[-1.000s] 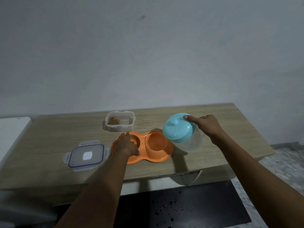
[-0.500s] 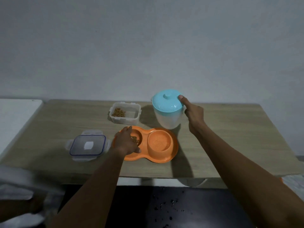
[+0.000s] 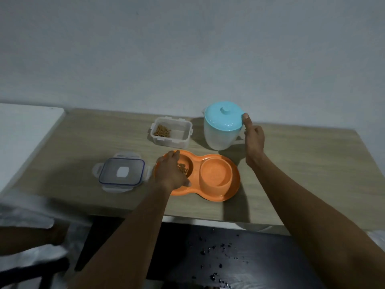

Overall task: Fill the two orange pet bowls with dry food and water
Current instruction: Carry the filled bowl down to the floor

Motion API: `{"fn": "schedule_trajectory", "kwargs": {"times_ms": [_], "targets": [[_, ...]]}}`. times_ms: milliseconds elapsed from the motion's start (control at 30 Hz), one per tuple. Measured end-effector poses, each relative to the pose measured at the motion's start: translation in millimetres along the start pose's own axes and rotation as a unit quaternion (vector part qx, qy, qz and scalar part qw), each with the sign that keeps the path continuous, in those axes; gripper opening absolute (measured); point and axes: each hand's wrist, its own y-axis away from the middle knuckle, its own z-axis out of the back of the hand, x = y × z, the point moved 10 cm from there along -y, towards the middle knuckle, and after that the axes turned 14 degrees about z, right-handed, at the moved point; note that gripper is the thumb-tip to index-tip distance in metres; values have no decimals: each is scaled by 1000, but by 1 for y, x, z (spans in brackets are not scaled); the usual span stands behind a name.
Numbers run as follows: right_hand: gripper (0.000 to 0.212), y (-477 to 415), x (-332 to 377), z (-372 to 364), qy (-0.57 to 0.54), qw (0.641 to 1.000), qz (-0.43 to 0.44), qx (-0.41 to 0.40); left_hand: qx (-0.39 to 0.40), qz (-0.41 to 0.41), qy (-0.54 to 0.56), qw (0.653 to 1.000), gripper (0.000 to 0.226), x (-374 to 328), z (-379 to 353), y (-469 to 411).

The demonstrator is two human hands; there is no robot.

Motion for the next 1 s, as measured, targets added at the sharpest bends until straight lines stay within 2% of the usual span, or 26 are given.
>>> {"fn": "schedule_trajectory", "kwargs": {"times_ms": [67, 167, 267, 367, 533, 767, 1000], "targets": [[57, 18, -16, 14, 50, 998, -19, -27, 5, -5, 2, 1000, 126, 2, 1, 2], [68, 59, -51, 30, 160, 985, -62, -5, 23, -17, 48, 998, 120, 10, 1, 0], [60, 98, -64, 36, 227, 972, -55, 24, -33, 3, 199, 980, 90, 30, 28, 3], [58, 122, -75, 40, 252, 966, -53, 20, -115, 57, 183, 975, 59, 54, 54, 8], [37, 136, -72, 34, 233, 969, -78, 16, -81, 67, 117, 987, 38, 64, 48, 7], [53, 143, -71, 43, 168, 977, -129, -32, -101, 29, 180, 978, 28, 56, 60, 18], [48, 157, -46, 91, 77, 987, -118, -75, -80, -17, 252, 964, 27, 24, 75, 51]]}}
